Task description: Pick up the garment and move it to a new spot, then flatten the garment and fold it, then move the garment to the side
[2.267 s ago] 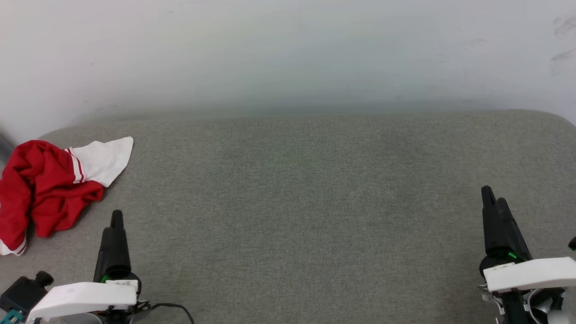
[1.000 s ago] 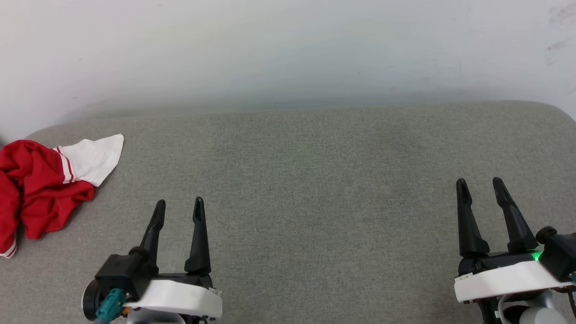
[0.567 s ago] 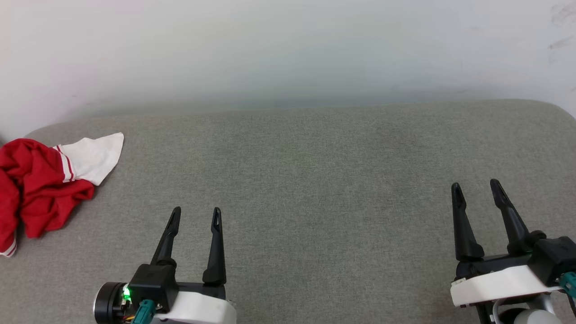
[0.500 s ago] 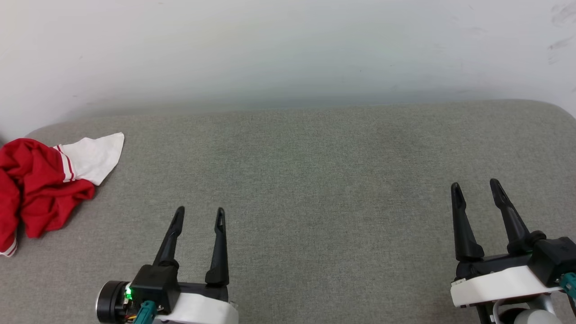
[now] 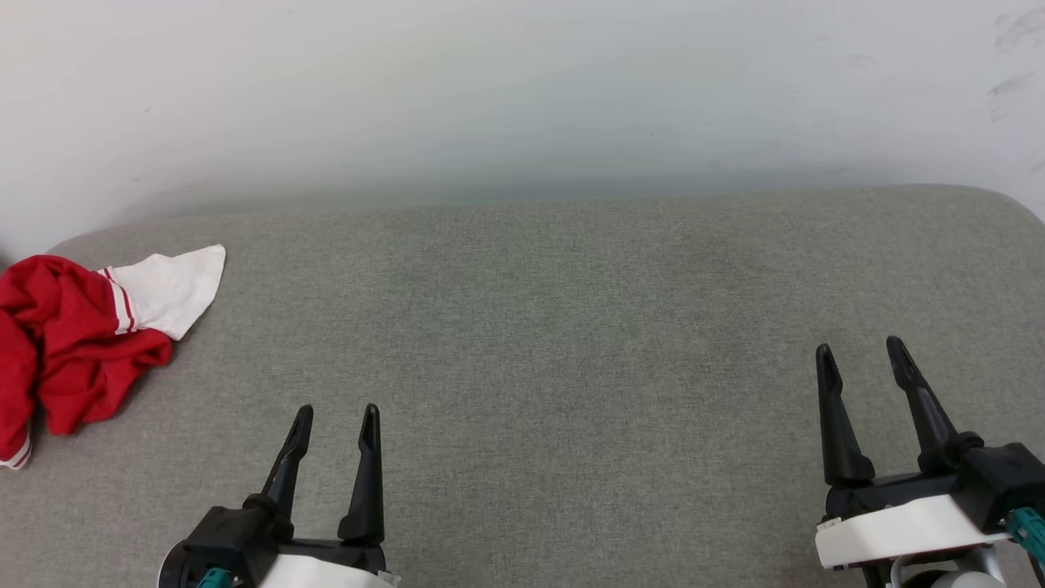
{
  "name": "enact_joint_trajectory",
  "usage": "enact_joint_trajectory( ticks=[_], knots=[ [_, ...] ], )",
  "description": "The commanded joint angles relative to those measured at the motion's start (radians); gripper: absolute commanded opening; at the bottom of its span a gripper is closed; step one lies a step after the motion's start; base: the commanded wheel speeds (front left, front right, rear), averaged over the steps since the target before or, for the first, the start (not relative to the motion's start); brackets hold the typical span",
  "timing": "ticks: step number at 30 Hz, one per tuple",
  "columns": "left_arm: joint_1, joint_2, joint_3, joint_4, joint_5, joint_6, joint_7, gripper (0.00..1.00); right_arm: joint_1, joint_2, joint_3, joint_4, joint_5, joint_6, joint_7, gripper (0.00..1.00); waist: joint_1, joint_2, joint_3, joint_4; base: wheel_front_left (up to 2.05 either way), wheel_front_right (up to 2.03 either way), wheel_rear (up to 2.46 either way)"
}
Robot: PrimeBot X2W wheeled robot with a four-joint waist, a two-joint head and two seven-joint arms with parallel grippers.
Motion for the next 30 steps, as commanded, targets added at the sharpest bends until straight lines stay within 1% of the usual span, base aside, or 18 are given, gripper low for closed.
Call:
enact_joint_trajectory(
  ticks=[1,4,7,11,18,21,26,30],
  knots=[
    [0.005,-0.004,0.008,0.003,0.018,-0.016,-0.007,1.00,0.011,0.001,0.000,0.002,-0.013,0.000,-0.008,1.00,0.0000,0.0000,0.000,-0.001,0.00,0.00,0.00],
    [0.010,-0.021,0.037,0.022,0.039,-0.056,-0.013,1.00,0.013,0.001,-0.002,0.014,-0.026,0.000,-0.012,1.00,0.0000,0.0000,-0.001,-0.004,0.00,0.00,0.00],
    [0.016,-0.030,0.066,0.025,0.052,-0.076,-0.019,1.00,0.013,0.001,-0.003,0.020,-0.032,0.000,-0.019,1.00,0.0000,0.0000,-0.001,-0.007,0.00,0.00,0.00],
    [0.017,-0.034,0.072,0.039,0.078,-0.093,-0.026,1.00,0.013,0.001,0.002,0.021,-0.067,0.000,-0.027,1.00,0.0000,0.0000,0.000,-0.010,0.00,0.00,0.00],
    [0.013,-0.034,0.049,0.061,0.113,-0.102,-0.038,1.00,0.020,0.001,0.002,0.013,-0.114,0.000,-0.038,1.00,0.0000,0.0000,0.004,-0.005,0.00,0.00,0.00],
    [0.008,-0.034,0.047,0.058,0.114,-0.104,-0.037,1.00,0.024,0.001,-0.003,0.014,-0.097,0.000,-0.036,1.00,0.0000,0.0000,0.002,0.011,0.00,0.00,0.00],
    [0.010,-0.034,0.061,0.054,0.096,-0.106,-0.036,1.00,0.029,0.001,0.015,0.014,-0.093,0.000,-0.036,1.00,0.0000,0.0000,-0.005,0.054,0.00,0.00,0.00],
    [0.016,-0.034,0.072,0.057,0.086,-0.105,-0.036,1.00,0.040,0.001,0.024,0.015,-0.091,0.000,-0.036,1.00,0.0000,0.0000,-0.012,0.105,0.00,0.00,0.00]
  ],
)
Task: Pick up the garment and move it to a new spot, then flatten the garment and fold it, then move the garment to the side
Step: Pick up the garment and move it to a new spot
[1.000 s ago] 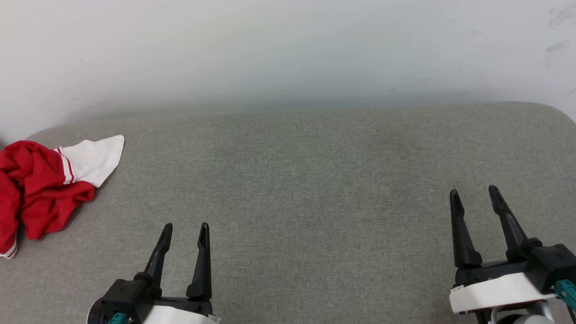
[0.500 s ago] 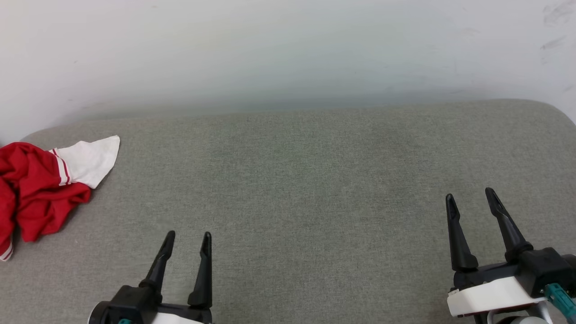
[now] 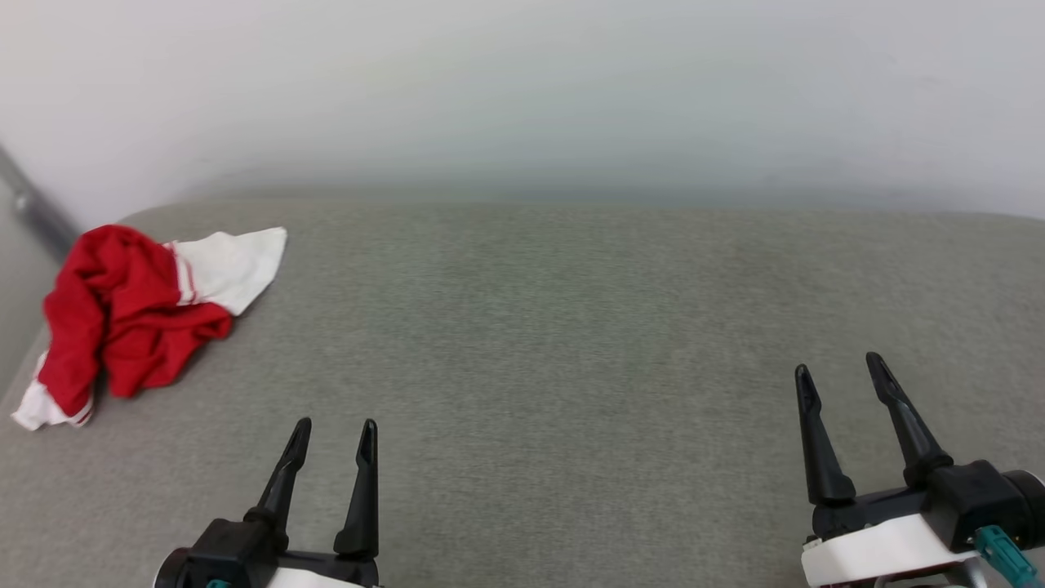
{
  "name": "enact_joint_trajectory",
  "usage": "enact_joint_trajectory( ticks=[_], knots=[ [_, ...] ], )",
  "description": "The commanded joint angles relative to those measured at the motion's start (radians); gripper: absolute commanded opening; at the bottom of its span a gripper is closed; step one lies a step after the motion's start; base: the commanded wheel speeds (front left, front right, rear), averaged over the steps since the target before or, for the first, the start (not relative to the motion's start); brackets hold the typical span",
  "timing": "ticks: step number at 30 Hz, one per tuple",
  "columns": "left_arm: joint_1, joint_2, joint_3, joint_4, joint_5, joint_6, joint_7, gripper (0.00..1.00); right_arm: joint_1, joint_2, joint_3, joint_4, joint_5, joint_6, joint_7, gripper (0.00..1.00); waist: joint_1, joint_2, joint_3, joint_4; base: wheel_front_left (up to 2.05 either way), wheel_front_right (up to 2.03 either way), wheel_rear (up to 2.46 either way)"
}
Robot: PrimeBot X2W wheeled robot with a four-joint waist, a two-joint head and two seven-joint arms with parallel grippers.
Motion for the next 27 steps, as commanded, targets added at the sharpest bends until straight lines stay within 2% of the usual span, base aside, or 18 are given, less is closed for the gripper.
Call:
enact_joint_trajectory(
  ticks=[1,9,10,17,24,27],
  knots=[
    [0.009,-0.001,0.001,0.008,-0.005,-0.002,-0.003,1.00,0.016,0.001,0.006,-0.002,0.001,0.000,-0.002,1.00,0.0000,0.0000,-0.007,0.035,0.00,0.00,0.00],
    [0.022,-0.001,0.003,0.019,0.011,-0.006,-0.003,1.00,0.029,0.001,0.030,0.007,0.014,0.000,-0.002,1.00,0.0000,0.0000,-0.024,0.169,0.00,0.00,0.00],
    [0.029,0.000,0.015,0.008,0.009,-0.005,-0.003,1.00,0.031,0.001,0.040,0.008,0.022,0.000,-0.002,1.00,0.0000,0.0000,-0.028,0.220,0.00,0.00,0.00],
    [0.042,-0.001,0.023,0.028,-0.013,-0.006,-0.003,1.00,0.037,0.001,0.049,0.009,0.041,0.000,-0.002,1.00,0.0000,0.0000,-0.035,0.338,0.00,0.00,0.00],
    [0.052,-0.001,0.017,0.028,0.007,-0.007,-0.003,1.00,0.037,0.001,0.061,0.024,0.056,0.000,-0.002,1.00,0.0000,0.0000,-0.041,0.422,0.00,0.00,0.00],
    [0.056,-0.001,0.025,0.017,0.004,-0.007,-0.003,1.00,0.026,0.001,0.068,0.027,0.053,0.000,-0.002,1.00,0.0000,0.0000,-0.034,0.436,0.00,0.00,0.00]
  ],
)
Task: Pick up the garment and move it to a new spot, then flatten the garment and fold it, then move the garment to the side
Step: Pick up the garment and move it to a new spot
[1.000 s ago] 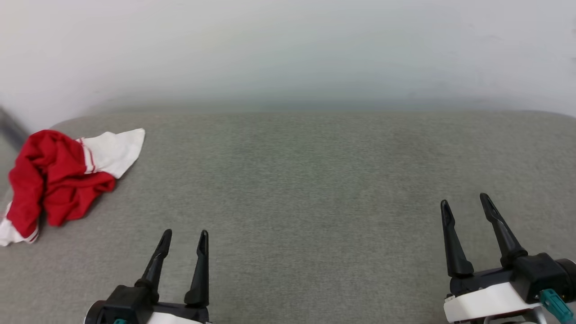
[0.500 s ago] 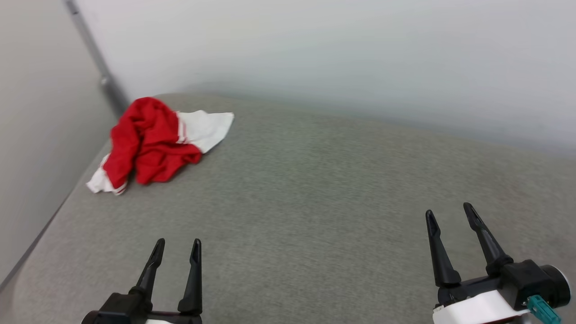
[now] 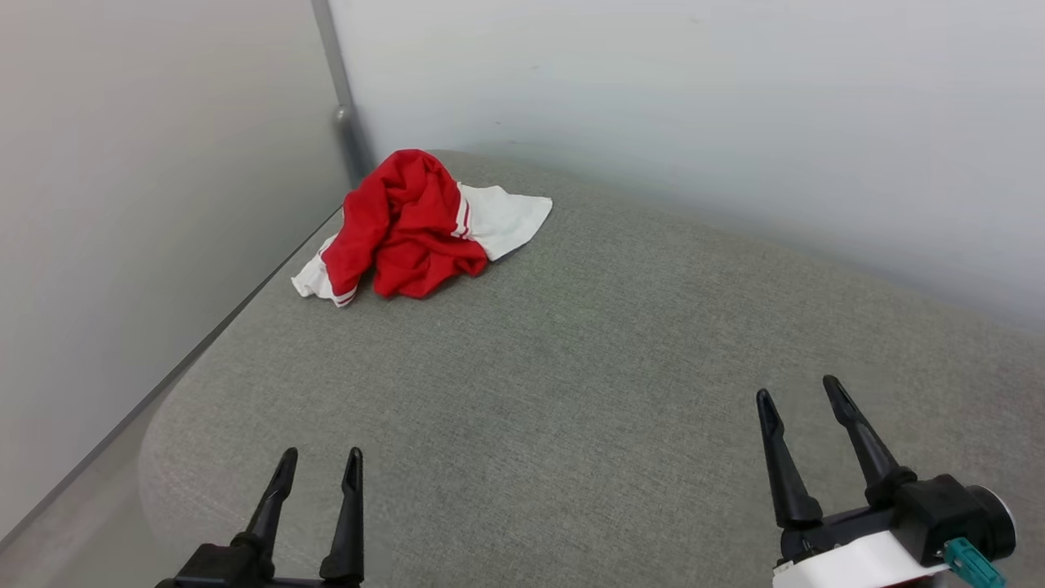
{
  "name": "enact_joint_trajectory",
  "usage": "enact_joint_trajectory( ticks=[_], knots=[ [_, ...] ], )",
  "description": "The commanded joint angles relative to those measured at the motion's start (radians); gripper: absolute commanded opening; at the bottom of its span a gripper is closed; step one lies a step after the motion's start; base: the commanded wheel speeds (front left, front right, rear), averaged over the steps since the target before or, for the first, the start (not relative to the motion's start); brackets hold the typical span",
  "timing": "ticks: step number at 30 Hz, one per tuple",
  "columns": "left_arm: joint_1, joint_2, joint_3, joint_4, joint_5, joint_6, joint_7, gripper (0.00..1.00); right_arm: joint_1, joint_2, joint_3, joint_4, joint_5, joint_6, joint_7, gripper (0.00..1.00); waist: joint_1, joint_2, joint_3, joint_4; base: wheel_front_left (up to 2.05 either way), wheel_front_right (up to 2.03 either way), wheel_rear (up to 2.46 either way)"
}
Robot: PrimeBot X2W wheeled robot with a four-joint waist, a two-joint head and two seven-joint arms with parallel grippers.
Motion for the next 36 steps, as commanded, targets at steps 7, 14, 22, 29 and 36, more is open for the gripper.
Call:
enact_joint_trajectory(
  ticks=[7,14,22,29,36],
  knots=[
    [0.013,0.000,0.023,-0.031,-0.003,-0.001,-0.003,1.00,-0.026,0.001,0.014,0.015,-0.001,0.000,-0.002,1.00,0.0000,0.0000,0.013,0.016,0.00,0.00,0.00],
    [0.013,-0.001,0.015,-0.029,-0.007,-0.001,-0.003,1.00,-0.027,0.001,0.012,0.019,0.004,0.000,-0.002,1.00,0.0000,0.0000,0.010,0.013,0.00,0.00,0.00],
    [-0.031,-0.001,0.011,0.007,-0.049,-0.001,-0.003,1.00,-0.022,0.001,-0.012,-0.005,-0.014,0.000,-0.002,1.00,0.0000,0.0000,0.051,-0.016,0.00,0.00,0.00],
    [-0.135,0.006,-0.004,0.016,-0.056,-0.001,-0.003,1.00,-0.064,0.001,-0.029,-0.046,-0.055,0.000,-0.002,1.00,0.0000,0.0000,0.176,-0.086,0.00,0.00,0.00],
    [-0.316,0.096,-0.050,0.093,-0.110,0.000,-0.003,1.00,-0.098,0.001,-0.073,-0.097,-0.090,0.000,-0.002,1.00,0.0000,0.0000,0.310,-0.140,0.00,0.00,0.00]
  ],
)
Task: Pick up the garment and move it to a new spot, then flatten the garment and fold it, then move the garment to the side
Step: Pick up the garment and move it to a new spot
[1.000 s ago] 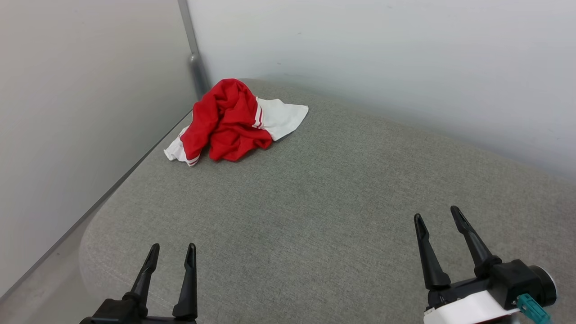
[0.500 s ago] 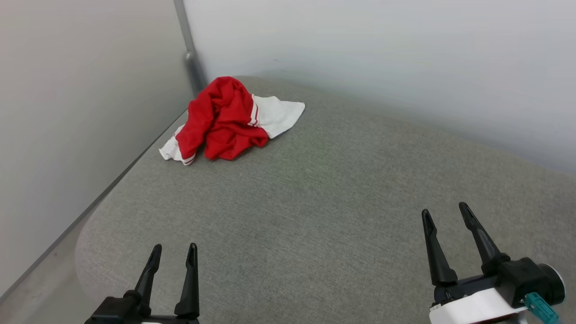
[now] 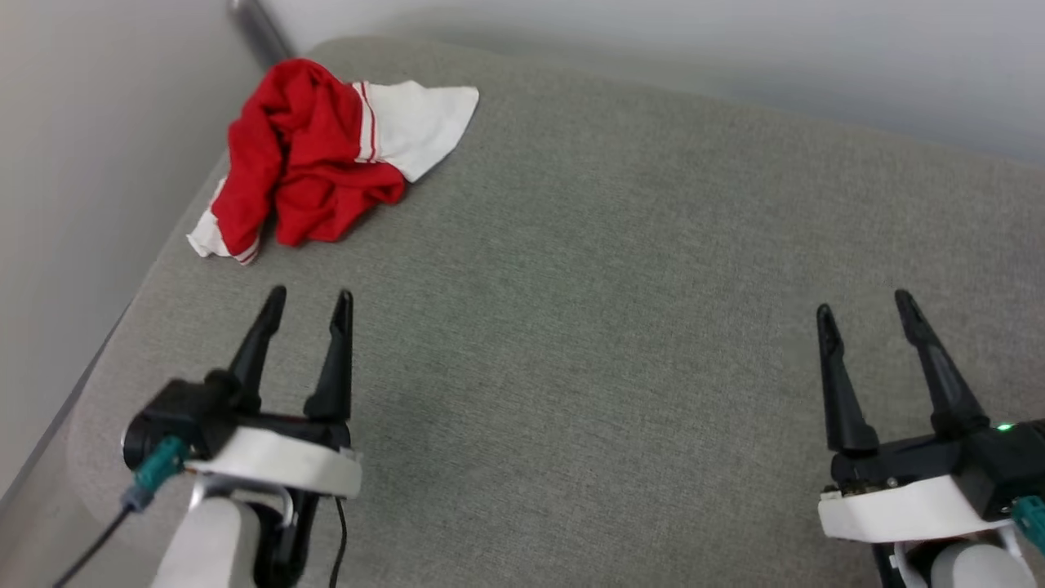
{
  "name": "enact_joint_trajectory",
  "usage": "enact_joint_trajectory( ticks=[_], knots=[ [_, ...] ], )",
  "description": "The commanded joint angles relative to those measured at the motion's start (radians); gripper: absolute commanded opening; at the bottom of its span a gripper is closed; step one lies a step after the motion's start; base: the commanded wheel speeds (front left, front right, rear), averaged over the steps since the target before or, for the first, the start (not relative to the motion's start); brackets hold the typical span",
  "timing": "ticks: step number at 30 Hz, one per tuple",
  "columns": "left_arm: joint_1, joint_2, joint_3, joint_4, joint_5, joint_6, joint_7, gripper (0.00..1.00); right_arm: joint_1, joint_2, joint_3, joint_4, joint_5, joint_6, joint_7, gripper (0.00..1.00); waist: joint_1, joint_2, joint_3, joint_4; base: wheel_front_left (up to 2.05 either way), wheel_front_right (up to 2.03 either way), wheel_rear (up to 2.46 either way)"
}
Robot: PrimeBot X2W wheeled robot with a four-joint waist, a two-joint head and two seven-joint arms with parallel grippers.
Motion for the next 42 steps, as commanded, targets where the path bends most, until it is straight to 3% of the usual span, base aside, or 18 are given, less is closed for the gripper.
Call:
enact_joint_trajectory(
  ticks=[1,4,10,23,29,37,38,39,40,41,42],
  knots=[
    [-0.044,0.011,-0.002,0.014,-0.014,0.002,-0.003,1.00,-0.018,0.000,-0.012,-0.014,0.004,0.000,-0.002,1.00,-0.0001,0.0000,0.090,-0.050,0.00,0.00,0.00],
    [-0.171,0.070,-0.009,0.091,-0.060,0.002,0.020,1.00,-0.034,0.000,-0.033,-0.046,-0.003,0.000,-0.002,1.00,-0.0001,0.0000,0.151,-0.071,0.00,0.00,0.00],
    [-0.406,0.201,-0.023,0.217,-0.155,0.002,0.181,1.00,-0.061,0.000,-0.056,-0.112,-0.038,0.000,-0.002,1.00,-0.0001,0.0000,0.255,-0.112,0.00,0.00,0.00],
    [-0.722,0.507,-0.205,0.422,-0.356,0.002,0.542,1.00,-0.091,0.000,-0.023,-0.170,-0.035,0.000,-0.002,1.00,-0.0001,0.0000,0.395,-0.206,0.00,0.00,0.00],
    [-0.805,0.578,-0.256,0.506,-0.452,0.002,0.734,1.00,-0.087,0.000,0.003,-0.175,-0.027,0.000,-0.002,1.00,-0.0001,0.0000,0.432,-0.240,0.00,0.00,0.00],
    [-0.795,0.591,-0.320,0.560,-0.579,0.001,0.913,1.00,-0.086,0.000,-0.003,-0.175,-0.019,0.000,-0.002,1.00,-0.0001,0.0000,0.460,-0.261,0.00,0.00,0.00],
    [-0.791,0.589,-0.328,0.566,-0.589,0.001,0.922,0.97,-0.085,0.000,-0.003,-0.174,-0.021,0.000,-0.002,1.00,-0.0001,0.0000,0.463,-0.261,0.00,0.00,0.00],
    [-0.789,0.586,-0.335,0.571,-0.595,0.001,0.923,0.62,-0.086,0.000,-0.001,-0.173,-0.022,0.000,-0.002,1.00,-0.0001,0.0000,0.465,-0.262,0.00,0.00,0.00],
    [-0.786,0.585,-0.343,0.572,-0.599,0.001,0.918,0.09,-0.087,0.000,0.000,-0.171,-0.025,0.000,-0.002,1.00,-0.0001,0.0000,0.467,-0.263,0.00,0.00,0.00],
    [-0.786,0.583,-0.347,0.572,-0.606,0.001,0.905,0.00,-0.089,0.000,0.001,-0.169,-0.028,0.000,-0.002,1.00,-0.0001,0.0000,0.468,-0.263,0.00,0.00,0.00],
    [-0.788,0.581,-0.349,0.571,-0.612,0.001,0.892,0.00,-0.090,0.000,-0.001,-0.168,-0.030,0.000,-0.002,1.00,-0.0001,0.0000,0.468,-0.262,0.00,0.00,0.00]
  ],
)
